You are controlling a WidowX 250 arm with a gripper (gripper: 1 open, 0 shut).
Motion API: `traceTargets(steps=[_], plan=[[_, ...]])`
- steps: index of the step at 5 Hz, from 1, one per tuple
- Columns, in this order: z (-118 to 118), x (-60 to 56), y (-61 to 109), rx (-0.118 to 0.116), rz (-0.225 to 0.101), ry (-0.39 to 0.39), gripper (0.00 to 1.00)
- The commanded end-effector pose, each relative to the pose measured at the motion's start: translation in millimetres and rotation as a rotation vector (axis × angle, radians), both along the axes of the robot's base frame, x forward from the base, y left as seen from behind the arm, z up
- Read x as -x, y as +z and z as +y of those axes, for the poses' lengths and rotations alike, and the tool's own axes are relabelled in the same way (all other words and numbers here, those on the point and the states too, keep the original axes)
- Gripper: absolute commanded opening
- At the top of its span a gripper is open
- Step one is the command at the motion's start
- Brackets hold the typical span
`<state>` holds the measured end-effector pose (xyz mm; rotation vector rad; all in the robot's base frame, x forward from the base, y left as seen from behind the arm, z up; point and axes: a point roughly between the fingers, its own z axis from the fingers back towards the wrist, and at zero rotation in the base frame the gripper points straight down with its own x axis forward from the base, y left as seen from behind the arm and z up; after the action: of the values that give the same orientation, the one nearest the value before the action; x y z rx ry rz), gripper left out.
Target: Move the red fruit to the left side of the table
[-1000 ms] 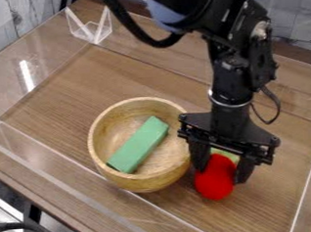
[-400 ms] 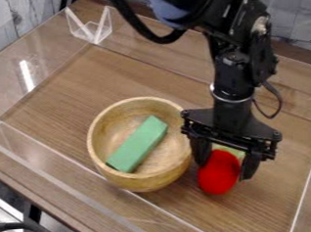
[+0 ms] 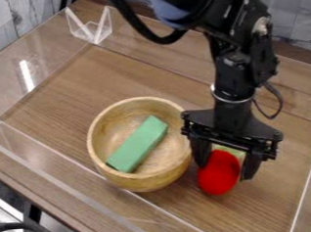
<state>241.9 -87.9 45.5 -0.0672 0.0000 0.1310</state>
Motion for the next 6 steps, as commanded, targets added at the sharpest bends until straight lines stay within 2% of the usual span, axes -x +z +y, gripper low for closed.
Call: traceTargets(steps=[1,5,6], plan=[[-5.5,-6.1,8.1,0.007,-0.037,-0.011,1.00],[-6.0,-3.1,8.1,0.001,-0.040,0.009,1.00],[-5.1,-3.2,7.8,0.000,-0.040,0.011,0.00]])
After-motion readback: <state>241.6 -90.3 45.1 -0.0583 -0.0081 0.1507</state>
